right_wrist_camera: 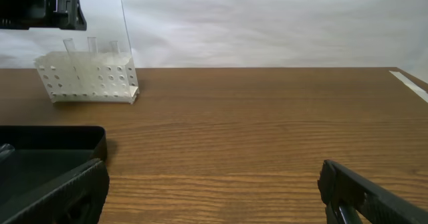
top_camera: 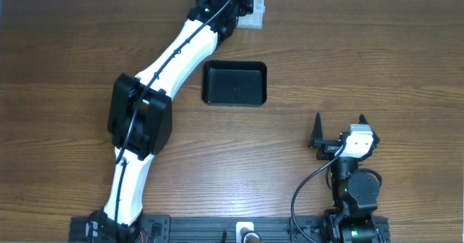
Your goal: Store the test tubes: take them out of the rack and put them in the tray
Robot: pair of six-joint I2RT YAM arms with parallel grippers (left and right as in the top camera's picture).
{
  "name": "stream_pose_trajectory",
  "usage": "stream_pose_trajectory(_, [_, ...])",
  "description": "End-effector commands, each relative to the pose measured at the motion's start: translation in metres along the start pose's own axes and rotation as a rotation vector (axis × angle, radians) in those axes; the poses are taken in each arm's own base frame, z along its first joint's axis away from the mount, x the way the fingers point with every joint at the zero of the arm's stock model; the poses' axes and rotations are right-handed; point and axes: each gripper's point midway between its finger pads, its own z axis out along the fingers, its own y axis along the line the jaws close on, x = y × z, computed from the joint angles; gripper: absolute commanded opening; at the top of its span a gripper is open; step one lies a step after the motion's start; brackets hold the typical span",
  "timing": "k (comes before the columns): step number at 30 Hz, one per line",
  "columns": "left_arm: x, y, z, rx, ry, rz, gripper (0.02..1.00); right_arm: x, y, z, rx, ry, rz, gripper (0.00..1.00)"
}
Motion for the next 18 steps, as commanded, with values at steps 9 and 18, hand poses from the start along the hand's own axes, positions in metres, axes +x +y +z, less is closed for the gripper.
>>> stream_pose_trajectory(9, [0.014, 0.0, 0.027, 0.033, 0.031, 0.006, 0.906, 0.001, 0.002, 0.0, -0.011, -0.002, 0.002, 0.991])
stream_pose_trajectory(18, [0.025, -0.007, 0.039, 0.061, 0.038, 0.004, 0.816, 0.001, 0.002, 0.0, -0.011, -0.002, 0.002, 0.993])
